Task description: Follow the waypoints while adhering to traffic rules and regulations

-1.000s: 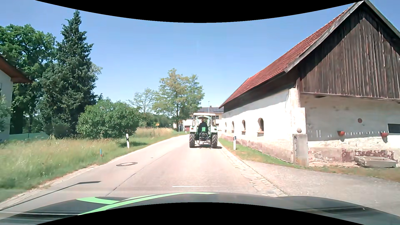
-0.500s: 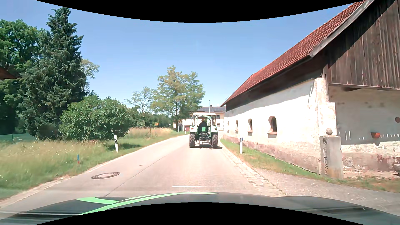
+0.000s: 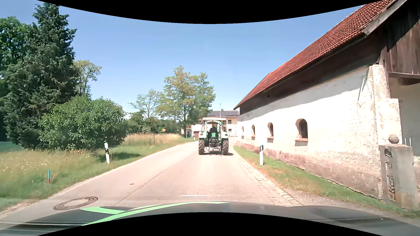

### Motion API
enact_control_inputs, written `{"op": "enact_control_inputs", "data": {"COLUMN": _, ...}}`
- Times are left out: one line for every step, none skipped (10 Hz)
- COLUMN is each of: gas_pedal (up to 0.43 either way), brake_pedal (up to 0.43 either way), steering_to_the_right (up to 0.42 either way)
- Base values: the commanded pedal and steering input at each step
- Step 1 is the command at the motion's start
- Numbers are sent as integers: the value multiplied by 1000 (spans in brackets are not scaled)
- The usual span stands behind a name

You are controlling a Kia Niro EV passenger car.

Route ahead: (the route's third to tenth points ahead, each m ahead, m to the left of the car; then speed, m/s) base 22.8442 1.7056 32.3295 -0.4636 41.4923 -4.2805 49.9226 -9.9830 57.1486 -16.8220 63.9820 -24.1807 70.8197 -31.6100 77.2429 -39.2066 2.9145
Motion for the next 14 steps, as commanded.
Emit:
{"op": "enact_control_inputs", "data": {"gas_pedal": 0, "brake_pedal": 0, "steering_to_the_right": -4}}
{"op": "enact_control_inputs", "data": {"gas_pedal": 0, "brake_pedal": 0, "steering_to_the_right": -4}}
{"op": "enact_control_inputs", "data": {"gas_pedal": 0, "brake_pedal": 0, "steering_to_the_right": -4}}
{"op": "enact_control_inputs", "data": {"gas_pedal": 0, "brake_pedal": 0, "steering_to_the_right": -4}}
{"op": "enact_control_inputs", "data": {"gas_pedal": 0, "brake_pedal": 0, "steering_to_the_right": -4}}
{"op": "enact_control_inputs", "data": {"gas_pedal": 0, "brake_pedal": 0, "steering_to_the_right": -4}}
{"op": "enact_control_inputs", "data": {"gas_pedal": 0, "brake_pedal": 0, "steering_to_the_right": -4}}
{"op": "enact_control_inputs", "data": {"gas_pedal": 0, "brake_pedal": 0, "steering_to_the_right": -4}}
{"op": "enact_control_inputs", "data": {"gas_pedal": 0, "brake_pedal": 0, "steering_to_the_right": -4}}
{"op": "enact_control_inputs", "data": {"gas_pedal": 0, "brake_pedal": 0, "steering_to_the_right": -4}}
{"op": "enact_control_inputs", "data": {"gas_pedal": 0, "brake_pedal": 0, "steering_to_the_right": -4}}
{"op": "enact_control_inputs", "data": {"gas_pedal": 0, "brake_pedal": 0, "steering_to_the_right": -4}}
{"op": "enact_control_inputs", "data": {"gas_pedal": 0, "brake_pedal": 0, "steering_to_the_right": -4}}
{"op": "enact_control_inputs", "data": {"gas_pedal": 0, "brake_pedal": 0, "steering_to_the_right": -4}}
